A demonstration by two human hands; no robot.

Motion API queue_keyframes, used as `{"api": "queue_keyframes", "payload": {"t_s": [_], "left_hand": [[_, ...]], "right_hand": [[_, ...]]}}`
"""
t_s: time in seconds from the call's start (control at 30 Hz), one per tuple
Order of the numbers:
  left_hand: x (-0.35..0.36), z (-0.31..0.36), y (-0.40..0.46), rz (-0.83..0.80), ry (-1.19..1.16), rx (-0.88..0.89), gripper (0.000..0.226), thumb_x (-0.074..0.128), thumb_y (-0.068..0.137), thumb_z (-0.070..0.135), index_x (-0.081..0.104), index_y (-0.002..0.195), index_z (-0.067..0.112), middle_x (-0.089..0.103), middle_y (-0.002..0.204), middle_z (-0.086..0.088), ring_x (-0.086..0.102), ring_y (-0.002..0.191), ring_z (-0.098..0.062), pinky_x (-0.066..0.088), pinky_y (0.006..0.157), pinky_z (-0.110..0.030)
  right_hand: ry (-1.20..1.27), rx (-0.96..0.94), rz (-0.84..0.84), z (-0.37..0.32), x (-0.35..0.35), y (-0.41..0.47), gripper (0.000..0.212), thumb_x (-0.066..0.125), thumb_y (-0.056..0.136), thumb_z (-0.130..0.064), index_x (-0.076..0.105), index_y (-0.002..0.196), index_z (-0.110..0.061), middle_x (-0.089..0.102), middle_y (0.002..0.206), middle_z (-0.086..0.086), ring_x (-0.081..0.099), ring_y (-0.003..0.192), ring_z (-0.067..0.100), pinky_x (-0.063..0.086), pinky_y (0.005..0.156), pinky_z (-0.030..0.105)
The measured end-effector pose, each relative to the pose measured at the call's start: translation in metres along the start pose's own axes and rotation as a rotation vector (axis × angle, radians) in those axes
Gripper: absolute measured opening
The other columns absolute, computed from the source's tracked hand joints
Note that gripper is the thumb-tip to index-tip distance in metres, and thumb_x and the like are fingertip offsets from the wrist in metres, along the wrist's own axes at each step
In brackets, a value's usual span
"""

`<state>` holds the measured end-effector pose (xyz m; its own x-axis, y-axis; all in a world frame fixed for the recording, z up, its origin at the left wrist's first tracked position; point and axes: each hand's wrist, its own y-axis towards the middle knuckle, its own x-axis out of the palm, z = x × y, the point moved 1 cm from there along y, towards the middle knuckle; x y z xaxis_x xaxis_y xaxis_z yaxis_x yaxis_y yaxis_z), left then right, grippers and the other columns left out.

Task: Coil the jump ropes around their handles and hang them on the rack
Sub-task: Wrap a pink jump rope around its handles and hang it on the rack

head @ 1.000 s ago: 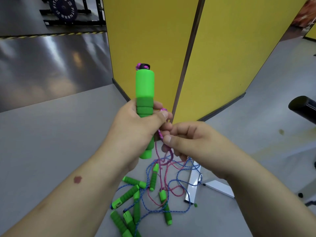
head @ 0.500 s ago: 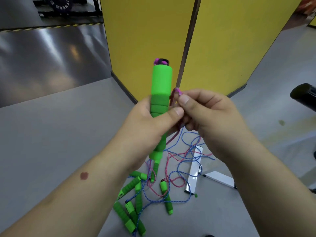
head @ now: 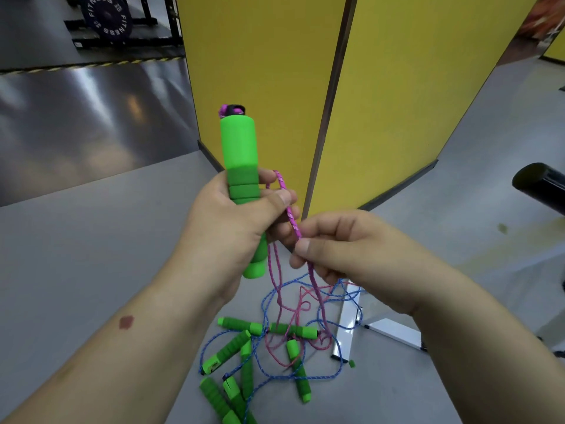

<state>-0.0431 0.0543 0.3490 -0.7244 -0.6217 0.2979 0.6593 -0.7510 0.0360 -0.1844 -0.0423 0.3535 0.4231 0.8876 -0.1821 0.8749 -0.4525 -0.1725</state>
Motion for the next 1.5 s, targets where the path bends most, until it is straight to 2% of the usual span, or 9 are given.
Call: {"api": "queue_keyframes", "payload": {"t_s": [0.13, 0.27, 0.4, 0.63, 0.73, 1.0, 1.2, 1.37, 1.5], "left_hand": [[0.000, -0.004, -0.001, -0.031, -0.066, -0.021, 0.022, 0.066, 0.094, 0.000, 0.061, 0.114, 0.006, 0.074, 0.084, -0.008, 0.072, 0.074, -0.020, 0.062, 0.073, -0.034], [0.012, -0.016, -0.015, -0.221, -0.043, -0.087, 0.033, 0.068, 0.088, 0.006, 0.063, 0.121, 0.006, 0.077, 0.101, -0.016, 0.074, 0.101, -0.039, 0.059, 0.094, -0.051], [0.019, -0.018, -0.019, -0.266, 0.104, -0.039, 0.037, 0.075, 0.076, 0.012, 0.068, 0.112, 0.018, 0.078, 0.091, -0.012, 0.075, 0.091, -0.033, 0.060, 0.089, -0.051], [0.011, -0.008, -0.008, -0.004, -0.014, 0.003, 0.025, 0.073, 0.088, -0.003, 0.059, 0.100, 0.013, 0.070, 0.068, 0.001, 0.069, 0.064, -0.017, 0.060, 0.063, -0.035], [0.003, -0.002, -0.002, 0.044, -0.071, -0.002, 0.025, 0.073, 0.088, -0.003, 0.059, 0.100, 0.012, 0.071, 0.072, -0.002, 0.072, 0.067, -0.017, 0.058, 0.057, -0.029], [0.011, -0.008, -0.012, -0.135, -0.127, -0.084, 0.021, 0.058, 0.097, -0.003, 0.059, 0.114, 0.009, 0.074, 0.081, -0.005, 0.072, 0.074, -0.023, 0.061, 0.073, -0.038], [0.018, -0.014, -0.016, -0.236, 0.094, -0.036, 0.034, 0.073, 0.074, 0.010, 0.065, 0.106, 0.018, 0.075, 0.084, -0.019, 0.073, 0.084, -0.035, 0.059, 0.086, -0.059], [0.013, -0.010, -0.009, -0.062, 0.050, 0.030, 0.033, 0.077, 0.085, -0.003, 0.064, 0.106, 0.018, 0.071, 0.074, -0.004, 0.071, 0.071, -0.025, 0.060, 0.072, -0.044], [0.003, -0.004, 0.000, 0.040, -0.011, 0.058, 0.027, 0.074, 0.088, -0.003, 0.061, 0.105, 0.014, 0.072, 0.079, -0.009, 0.072, 0.068, -0.021, 0.060, 0.061, -0.033]], "right_hand": [[0.123, -0.150, 0.149, -0.006, 0.000, 0.002, 0.017, 0.063, 0.095, -0.006, 0.077, 0.094, -0.015, 0.073, 0.076, 0.004, 0.052, 0.057, 0.011, 0.044, 0.053, 0.021], [0.291, -0.264, 0.337, -0.011, -0.005, 0.004, 0.016, 0.062, 0.095, -0.008, 0.077, 0.097, -0.016, 0.074, 0.077, 0.002, 0.050, 0.055, 0.010, 0.043, 0.051, 0.020], [0.263, -0.271, 0.460, -0.010, -0.008, 0.002, 0.014, 0.068, 0.090, -0.018, 0.077, 0.101, -0.018, 0.076, 0.084, 0.002, 0.045, 0.055, 0.009, 0.039, 0.050, 0.019], [0.161, -0.043, 0.174, -0.001, -0.004, 0.002, 0.026, 0.065, 0.086, -0.038, 0.078, 0.095, -0.018, 0.071, 0.093, 0.013, 0.052, 0.061, 0.013, 0.042, 0.056, 0.028], [-0.042, 0.043, -0.048, -0.001, 0.000, -0.003, 0.014, 0.069, 0.094, -0.022, 0.076, 0.100, -0.011, 0.076, 0.093, 0.008, 0.056, 0.063, 0.011, 0.046, 0.057, 0.023], [0.261, -0.204, 0.244, -0.012, -0.002, 0.003, 0.016, 0.060, 0.096, -0.009, 0.076, 0.098, -0.014, 0.071, 0.078, 0.007, 0.052, 0.055, 0.013, 0.043, 0.049, 0.021], [0.240, -0.205, 0.418, -0.014, -0.006, 0.001, 0.016, 0.062, 0.096, -0.014, 0.073, 0.108, -0.012, 0.076, 0.083, 0.001, 0.041, 0.049, 0.009, 0.037, 0.042, 0.016], [0.190, -0.097, 0.338, -0.004, 0.001, 0.005, 0.021, 0.061, 0.098, -0.030, 0.075, 0.092, -0.015, 0.059, 0.064, 0.007, 0.043, 0.051, 0.013, 0.036, 0.044, 0.021], [0.004, -0.001, 0.102, 0.002, 0.005, 0.003, 0.017, 0.065, 0.096, -0.024, 0.076, 0.092, -0.012, 0.071, 0.086, 0.022, 0.049, 0.056, 0.011, 0.041, 0.053, 0.024]]}}
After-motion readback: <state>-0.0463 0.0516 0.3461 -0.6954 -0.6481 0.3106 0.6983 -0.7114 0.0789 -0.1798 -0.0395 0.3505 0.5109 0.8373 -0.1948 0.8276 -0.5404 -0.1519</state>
